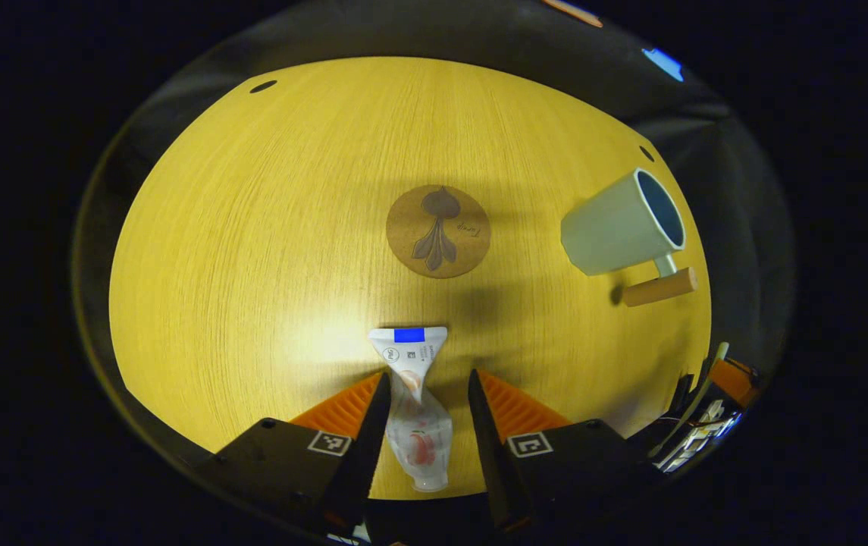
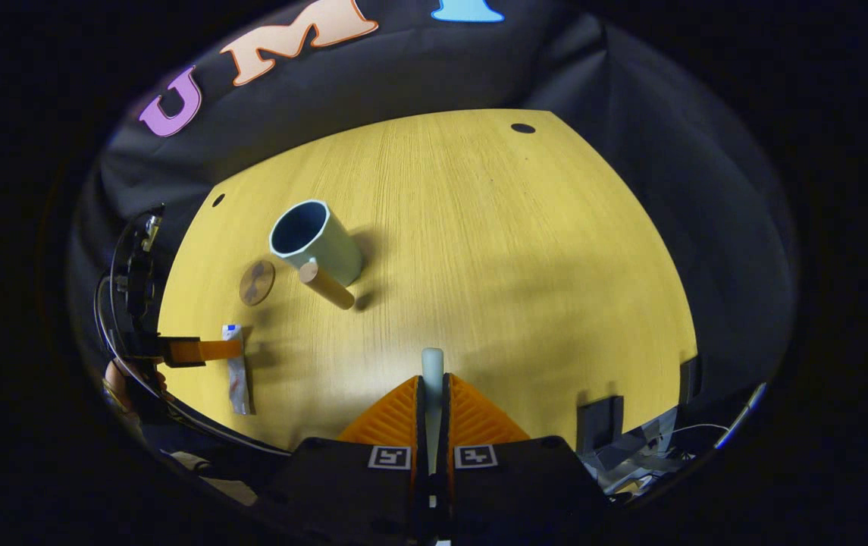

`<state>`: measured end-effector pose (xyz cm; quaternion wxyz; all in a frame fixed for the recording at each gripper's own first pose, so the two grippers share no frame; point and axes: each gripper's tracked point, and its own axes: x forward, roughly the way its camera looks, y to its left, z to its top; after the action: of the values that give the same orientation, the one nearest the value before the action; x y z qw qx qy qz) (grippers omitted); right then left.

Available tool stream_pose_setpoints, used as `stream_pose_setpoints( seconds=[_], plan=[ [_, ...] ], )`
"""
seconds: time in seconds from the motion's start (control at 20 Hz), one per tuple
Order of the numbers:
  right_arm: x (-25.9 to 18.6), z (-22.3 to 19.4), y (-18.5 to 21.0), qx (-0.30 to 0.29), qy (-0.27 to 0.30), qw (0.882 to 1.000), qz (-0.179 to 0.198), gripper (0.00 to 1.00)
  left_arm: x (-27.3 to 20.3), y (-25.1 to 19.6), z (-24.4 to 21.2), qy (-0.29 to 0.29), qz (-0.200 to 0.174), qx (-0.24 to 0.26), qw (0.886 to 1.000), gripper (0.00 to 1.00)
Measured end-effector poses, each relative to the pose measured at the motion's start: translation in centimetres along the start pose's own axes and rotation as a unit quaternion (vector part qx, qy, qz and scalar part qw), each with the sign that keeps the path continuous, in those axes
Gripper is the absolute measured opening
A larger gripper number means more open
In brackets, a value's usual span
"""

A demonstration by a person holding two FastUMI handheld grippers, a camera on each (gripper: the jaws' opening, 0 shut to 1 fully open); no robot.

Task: Put the toothbrush and toothpaste on the desktop into the cup, then pick up the cup and place it on the coaster on the desktop.

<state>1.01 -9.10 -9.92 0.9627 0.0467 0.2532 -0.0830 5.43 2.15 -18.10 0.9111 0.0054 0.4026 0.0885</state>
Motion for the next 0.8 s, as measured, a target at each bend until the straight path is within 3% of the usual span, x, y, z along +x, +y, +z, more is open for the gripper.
stream_pose_setpoints(
  seconds=[0.15,0.3,0.45,0.6,0.8],
  plan=[
    [-0.2,1.1,-0.4,0.013,-0.006,1.0,0.005,0.07,0.6,0.6,-0.2,0.01,0.016,-0.001,1.0,0.46],
    [-0.3,2.5,-0.7,0.027,-0.02,0.999,0.016,0.06,1.0,1.7,-0.2,0.018,0.034,-0.011,0.999,0.21],
    [-0.5,3.7,-1.2,0.026,-0.03,0.999,0.018,0.07,1.1,1.4,-0.1,0.013,0.031,-0.007,0.999,0.18],
    [-0.8,5.8,-0.8,0.039,-0.055,0.997,0.036,0.06,0.7,1.0,0.7,-0.02,0.019,-0.024,0.999,0.08],
    [-1.4,9.7,0.4,0.065,-0.109,0.99,0.069,0.06,-0.4,-0.6,1.6,-0.062,-0.047,-0.078,0.994,0.01]
  ],
)
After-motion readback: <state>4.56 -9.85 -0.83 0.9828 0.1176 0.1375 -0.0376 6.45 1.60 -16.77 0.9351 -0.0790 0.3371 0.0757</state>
